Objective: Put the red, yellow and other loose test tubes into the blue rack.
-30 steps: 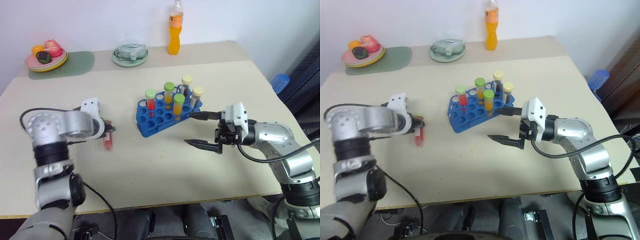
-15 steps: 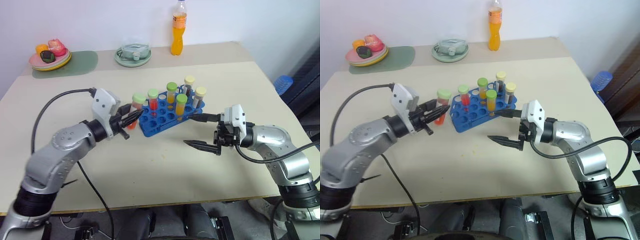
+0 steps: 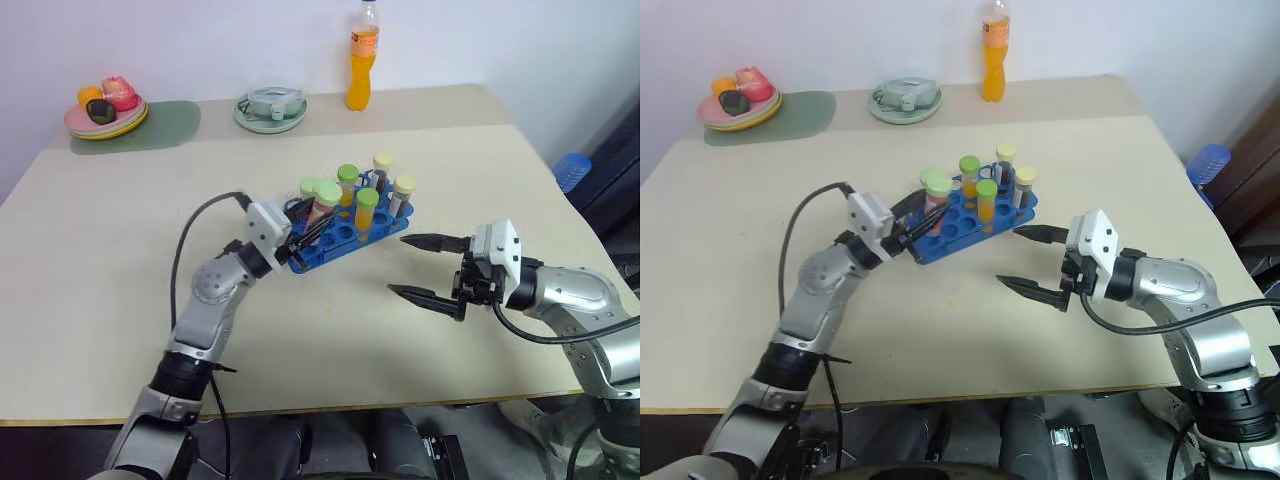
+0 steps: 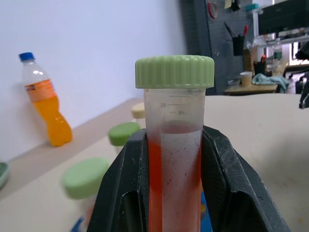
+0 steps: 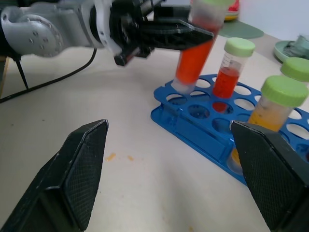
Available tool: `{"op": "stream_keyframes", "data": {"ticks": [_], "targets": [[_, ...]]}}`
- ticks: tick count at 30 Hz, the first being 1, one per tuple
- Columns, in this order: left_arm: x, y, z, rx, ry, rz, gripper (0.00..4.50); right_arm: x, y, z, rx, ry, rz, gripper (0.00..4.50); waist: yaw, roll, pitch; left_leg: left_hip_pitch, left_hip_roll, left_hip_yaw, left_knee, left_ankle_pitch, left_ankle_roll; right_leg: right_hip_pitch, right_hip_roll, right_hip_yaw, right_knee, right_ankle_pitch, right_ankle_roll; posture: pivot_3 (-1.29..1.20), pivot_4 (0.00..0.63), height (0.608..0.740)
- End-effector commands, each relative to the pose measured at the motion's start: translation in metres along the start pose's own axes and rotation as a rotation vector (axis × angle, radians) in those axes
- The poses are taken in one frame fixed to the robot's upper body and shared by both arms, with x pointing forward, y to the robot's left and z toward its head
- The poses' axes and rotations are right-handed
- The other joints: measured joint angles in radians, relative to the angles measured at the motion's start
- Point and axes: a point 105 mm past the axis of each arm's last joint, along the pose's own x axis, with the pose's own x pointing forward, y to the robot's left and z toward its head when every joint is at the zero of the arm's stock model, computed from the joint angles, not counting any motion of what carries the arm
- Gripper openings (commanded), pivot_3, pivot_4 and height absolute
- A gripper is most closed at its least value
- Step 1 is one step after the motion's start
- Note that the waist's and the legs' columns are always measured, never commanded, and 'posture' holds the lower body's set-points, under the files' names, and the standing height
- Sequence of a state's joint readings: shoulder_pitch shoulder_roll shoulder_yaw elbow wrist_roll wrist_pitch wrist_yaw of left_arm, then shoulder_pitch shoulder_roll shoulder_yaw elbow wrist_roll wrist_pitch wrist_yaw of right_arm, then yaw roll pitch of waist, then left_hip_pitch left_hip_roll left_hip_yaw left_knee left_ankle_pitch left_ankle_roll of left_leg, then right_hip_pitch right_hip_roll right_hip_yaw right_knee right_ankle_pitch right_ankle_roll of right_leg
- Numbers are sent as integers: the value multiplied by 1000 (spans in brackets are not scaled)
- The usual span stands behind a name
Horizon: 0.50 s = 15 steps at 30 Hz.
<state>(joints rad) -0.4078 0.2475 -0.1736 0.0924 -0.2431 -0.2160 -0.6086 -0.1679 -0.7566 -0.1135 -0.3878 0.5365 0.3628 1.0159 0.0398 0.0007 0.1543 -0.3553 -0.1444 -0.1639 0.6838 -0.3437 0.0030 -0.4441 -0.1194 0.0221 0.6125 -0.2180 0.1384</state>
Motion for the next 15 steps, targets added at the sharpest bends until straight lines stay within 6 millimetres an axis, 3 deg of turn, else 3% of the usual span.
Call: {"op": "stream_keyframes", "data": {"ticks": [1, 8, 15], "targets": [[8, 4, 3, 5, -62, 28, 1120, -4, 0, 16, -40, -24, -14, 4146, 1, 0, 0, 0, 0, 0, 0, 0, 0, 0, 0, 0, 0, 0, 0, 0, 150, 740], [13, -1, -21, -53, -44, 51, 1120, -6, 0, 22, -30, -18, -20, 4146, 2, -1, 0, 0, 0, 0, 1, 0, 0, 0, 0, 0, 0, 0, 0, 0, 150, 740], [16, -17, -27, -115, -68, -12, 1120, -5, -1, 25, -31, -19, -23, 4146, 2, -1, 0, 0, 0, 0, 1, 0, 0, 0, 0, 0, 0, 0, 0, 0, 150, 740]]}}
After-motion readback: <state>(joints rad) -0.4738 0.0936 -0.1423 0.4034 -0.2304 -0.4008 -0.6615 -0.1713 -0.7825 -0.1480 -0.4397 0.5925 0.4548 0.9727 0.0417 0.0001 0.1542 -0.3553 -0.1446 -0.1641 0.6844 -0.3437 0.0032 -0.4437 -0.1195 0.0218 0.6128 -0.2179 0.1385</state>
